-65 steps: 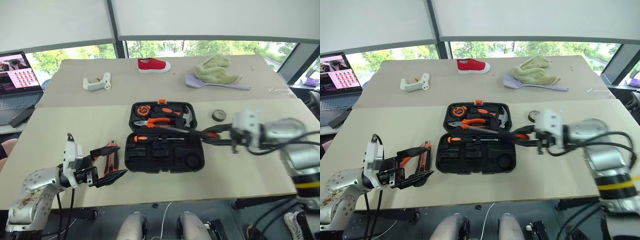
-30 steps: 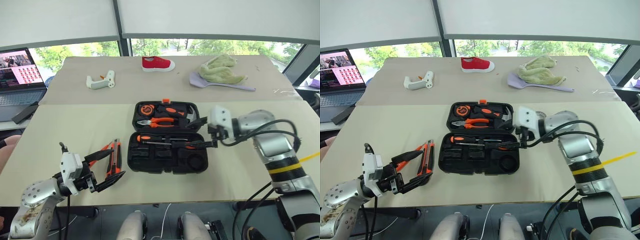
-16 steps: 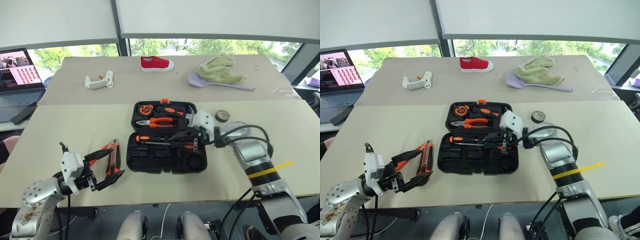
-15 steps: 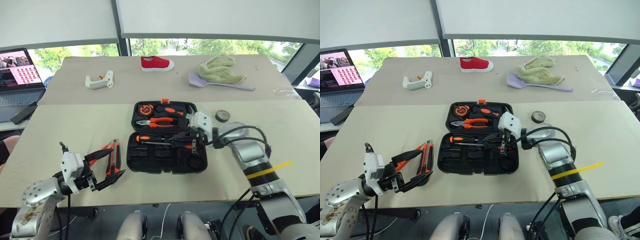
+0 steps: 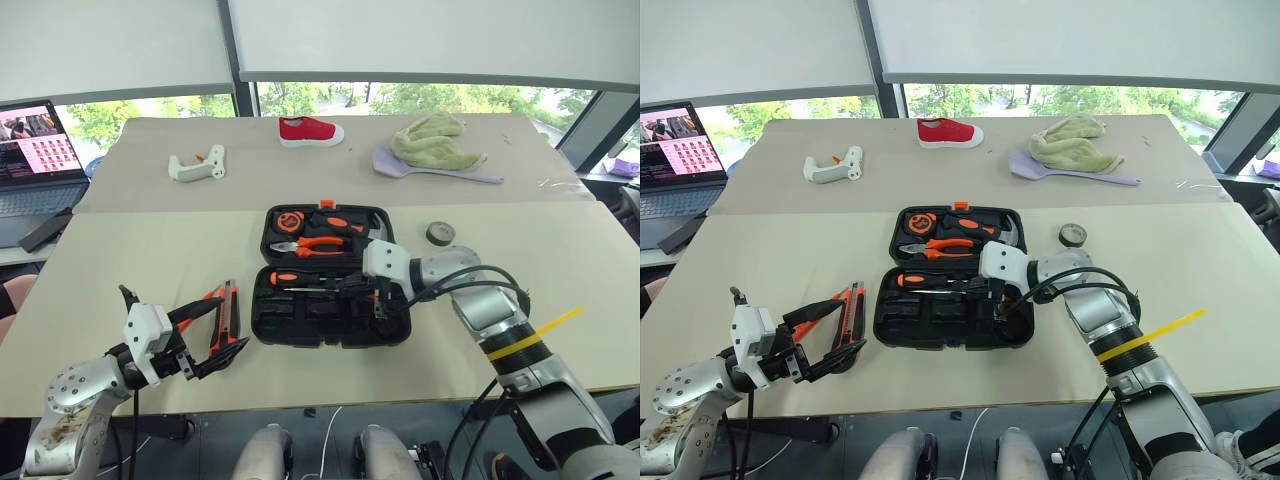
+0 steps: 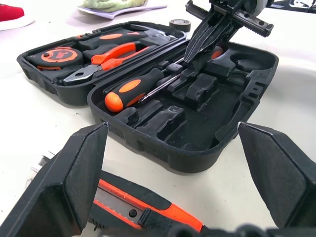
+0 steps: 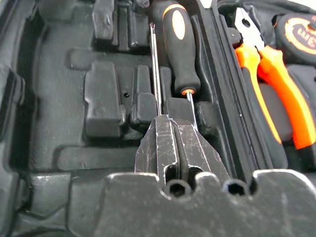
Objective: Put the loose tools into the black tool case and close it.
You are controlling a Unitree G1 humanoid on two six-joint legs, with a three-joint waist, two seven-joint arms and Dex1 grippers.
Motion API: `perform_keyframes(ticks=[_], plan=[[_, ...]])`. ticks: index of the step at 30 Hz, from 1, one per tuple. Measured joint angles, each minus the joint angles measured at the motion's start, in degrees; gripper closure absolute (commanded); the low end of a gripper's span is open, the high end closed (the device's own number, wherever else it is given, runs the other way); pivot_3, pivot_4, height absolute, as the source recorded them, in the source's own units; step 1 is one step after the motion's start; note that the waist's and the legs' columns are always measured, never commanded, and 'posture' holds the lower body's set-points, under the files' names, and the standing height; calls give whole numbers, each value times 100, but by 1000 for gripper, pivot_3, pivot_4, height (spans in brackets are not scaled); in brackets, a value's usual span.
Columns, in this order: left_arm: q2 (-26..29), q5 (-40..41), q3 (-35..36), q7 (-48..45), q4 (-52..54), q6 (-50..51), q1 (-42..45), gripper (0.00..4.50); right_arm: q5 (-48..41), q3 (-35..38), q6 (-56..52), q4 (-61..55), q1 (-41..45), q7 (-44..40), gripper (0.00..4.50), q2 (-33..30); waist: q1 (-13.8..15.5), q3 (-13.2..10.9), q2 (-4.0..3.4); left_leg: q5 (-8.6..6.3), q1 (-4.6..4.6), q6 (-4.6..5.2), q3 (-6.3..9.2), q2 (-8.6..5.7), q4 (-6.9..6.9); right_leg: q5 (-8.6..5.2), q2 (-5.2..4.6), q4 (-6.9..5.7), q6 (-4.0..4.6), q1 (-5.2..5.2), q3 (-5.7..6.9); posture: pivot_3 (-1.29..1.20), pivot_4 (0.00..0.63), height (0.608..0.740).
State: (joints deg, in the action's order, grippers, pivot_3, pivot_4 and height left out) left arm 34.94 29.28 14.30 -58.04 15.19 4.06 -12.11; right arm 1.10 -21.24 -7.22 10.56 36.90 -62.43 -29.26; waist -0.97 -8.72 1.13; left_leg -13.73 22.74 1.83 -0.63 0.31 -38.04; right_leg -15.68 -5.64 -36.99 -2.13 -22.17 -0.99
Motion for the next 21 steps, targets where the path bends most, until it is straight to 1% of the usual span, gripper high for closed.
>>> perform_keyframes(ticks=[5, 9, 11, 12, 14, 15, 16, 17, 18, 20, 21], plan=[[-9, -52, -82, 115, -3, -4, 8, 0, 83, -47, 8, -17, 7, 92, 4475, 35, -6, 19, 14, 1, -5, -4, 0, 17, 0, 7, 1, 1, 15, -1, 1, 0, 150, 740], [-69, -10, -18, 233, -10, -7, -24, 0, -368, 360, 32, -73, -325, 124, 4475, 253, -3, 17, 15, 2, 12, -6, 0, 24, 5, 9, 1, 2, 20, -15, 1, 0, 150, 740], [-83, 183, 217, 232, -4, -3, -177, 0, -919, 730, 222, -173, -625, -28, 3916, 294, 1, 15, 13, 3, 35, -12, 0, 25, 11, 9, 1, 4, 20, -37, 1, 0, 150, 740], [-79, 297, 474, 232, -5, -3, -279, 0, -1253, 985, 223, -291, -790, -191, 3744, 216, 6, 15, 13, 1, 51, -15, 0, 28, 11, 9, 1, 6, 20, -52, 3, 0, 150, 740], [-40, 499, 1036, 216, -57, -4, -669, 0, -2011, 1719, 201, -594, -1199, -538, 3004, -142, 16, 13, 11, -4, 62, -19, -1, 28, 16, 9, -3, 23, 19, -58, 8, 0, 150, 740], [-13, 531, 1216, 208, -113, -4, -793, 0, -2230, 1966, 195, -690, -1330, -638, 2831, -270, 19, 13, 11, -7, 59, -19, -1, 30, 19, 9, -3, 29, 19, -52, 11, 0, 150, 740], [20, 551, 1399, 198, -228, -5, -920, 0, -2463, 2237, 186, -790, -1485, -755, 2360, -398, 22, 13, 10, -9, 55, -19, -1, 30, 20, 9, -2, 33, 19, -48, 13, 0, 150, 740], [21, 558, 1564, 191, -297, -15, -1028, 0, -2648, 2437, 189, -945, -1698, -848, 2117, -492, 34, 13, 11, -9, 56, -19, 0, 33, 22, 9, -1, 37, 19, -45, 16, 0, 150, 740], [26, 556, 1811, 197, -438, -30, -1172, 0, -2777, 2599, 214, -1063, -1988, -956, 1681, -596, 30, 13, 12, -11, 46, -20, 3, 42, 22, 8, 3, 47, 22, -30, 17, 0, 150, 740], [33, 523, 2146, 212, -734, -61, -1414, 0, -2878, 2848, 357, -1137, -2427, -999, 1010, -637, 24, 12, 10, -11, 41, -21, 3, 46, 25, 5, 1, 63, 27, -19, 14, 0, 150, 740], [32, 488, 2301, 220, -879, -66, -1543, 0, -2902, 2967, 425, -1145, -2632, -992, 770, -639, 14, 12, 9, -11, 40, -21, 2, 46, 25, 6, 1, 64, 28, -18, 12, 0, 150, 740]])
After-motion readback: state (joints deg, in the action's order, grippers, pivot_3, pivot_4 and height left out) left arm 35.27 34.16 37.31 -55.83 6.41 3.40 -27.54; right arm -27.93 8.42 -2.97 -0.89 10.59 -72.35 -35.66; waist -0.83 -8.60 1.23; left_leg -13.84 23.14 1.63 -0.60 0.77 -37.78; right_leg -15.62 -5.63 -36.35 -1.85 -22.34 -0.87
